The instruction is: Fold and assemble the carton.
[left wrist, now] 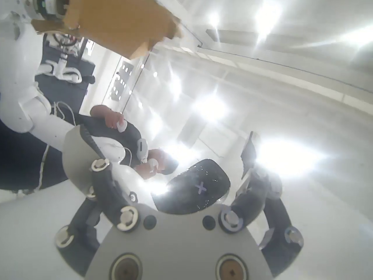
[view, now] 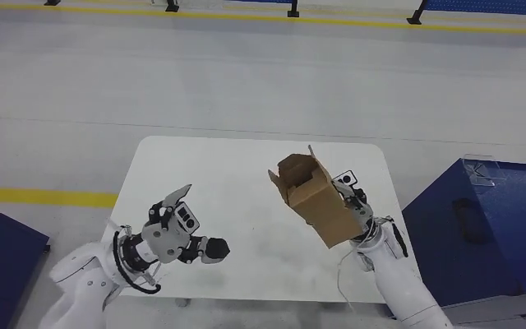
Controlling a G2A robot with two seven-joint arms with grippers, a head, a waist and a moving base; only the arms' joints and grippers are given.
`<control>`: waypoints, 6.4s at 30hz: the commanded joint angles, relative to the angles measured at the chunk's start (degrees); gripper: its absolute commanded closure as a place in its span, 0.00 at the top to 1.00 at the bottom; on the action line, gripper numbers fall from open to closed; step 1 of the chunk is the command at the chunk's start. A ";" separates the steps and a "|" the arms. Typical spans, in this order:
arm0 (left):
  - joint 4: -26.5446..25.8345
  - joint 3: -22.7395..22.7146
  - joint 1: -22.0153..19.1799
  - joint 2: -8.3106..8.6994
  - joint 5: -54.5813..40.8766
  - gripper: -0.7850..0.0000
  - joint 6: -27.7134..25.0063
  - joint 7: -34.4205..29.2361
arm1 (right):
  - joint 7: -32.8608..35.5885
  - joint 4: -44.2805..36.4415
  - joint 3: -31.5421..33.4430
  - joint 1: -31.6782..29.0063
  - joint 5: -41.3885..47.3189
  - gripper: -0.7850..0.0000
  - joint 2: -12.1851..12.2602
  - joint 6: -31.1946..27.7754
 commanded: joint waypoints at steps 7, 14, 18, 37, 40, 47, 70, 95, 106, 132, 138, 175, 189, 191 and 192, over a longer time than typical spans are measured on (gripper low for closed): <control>4.65 2.59 -0.41 -0.31 -10.41 1.00 8.63 0.64 | -0.87 -1.08 0.29 -0.63 -1.09 0.00 -0.06 -1.10; 3.03 5.02 -3.83 0.24 -1.75 1.00 10.87 12.07 | 2.24 -3.04 1.96 -3.21 -5.52 0.00 -0.05 -1.67; 0.57 7.05 -4.04 0.62 4.16 1.00 10.47 13.05 | 2.83 -3.41 2.81 -3.84 -6.69 0.00 -0.15 -1.42; -4.23 12.51 -4.67 1.45 8.74 1.00 9.41 10.76 | 4.98 -4.25 4.17 -4.04 -14.08 0.00 -0.90 -2.52; -3.53 13.28 -5.39 1.48 8.50 1.00 9.88 11.16 | 5.42 -3.98 4.06 -3.85 -15.06 0.00 -1.08 -3.10; -1.50 15.00 -7.81 1.42 7.55 1.00 11.62 13.61 | 7.56 -3.01 4.01 -3.05 -17.76 0.00 -1.39 -4.12; 1.82 13.68 -10.88 1.58 -0.08 1.00 10.79 17.39 | 13.25 -2.45 5.02 -2.15 -22.13 0.00 -1.82 -2.06; -8.09 6.41 -5.75 2.94 -0.01 1.00 0.61 6.22 | 8.76 -2.84 6.92 -2.38 -25.96 0.00 -2.25 -6.44; -9.86 4.81 -5.37 3.14 4.85 1.00 -4.73 6.46 | 7.22 -3.73 7.31 -3.59 -25.00 0.00 -2.33 -6.14; -21.69 21.87 -19.16 9.83 65.45 1.00 17.94 -2.63 | 13.20 -5.80 9.98 -4.37 -32.73 0.00 -1.78 -13.34; -20.81 23.98 -20.53 9.61 63.74 1.00 17.67 -1.69 | 14.18 -6.25 9.26 -4.77 -33.59 0.00 -1.80 -13.02; -21.71 21.96 -16.92 11.40 62.86 1.00 15.48 1.01 | 13.01 -4.21 8.27 -5.66 -21.32 0.00 -1.91 10.87; -22.17 13.78 -15.00 10.64 53.79 1.00 6.60 10.05 | 8.33 -4.14 7.86 -6.37 -17.59 0.00 -1.85 19.91; -22.17 10.15 -13.48 10.71 52.96 1.00 4.09 12.30 | 8.06 -3.43 7.89 -6.10 -15.85 0.00 -1.72 24.72; -22.17 8.50 -12.56 10.80 52.89 1.00 3.62 12.99 | 7.74 -2.89 7.89 -5.93 -14.51 0.00 -1.68 27.44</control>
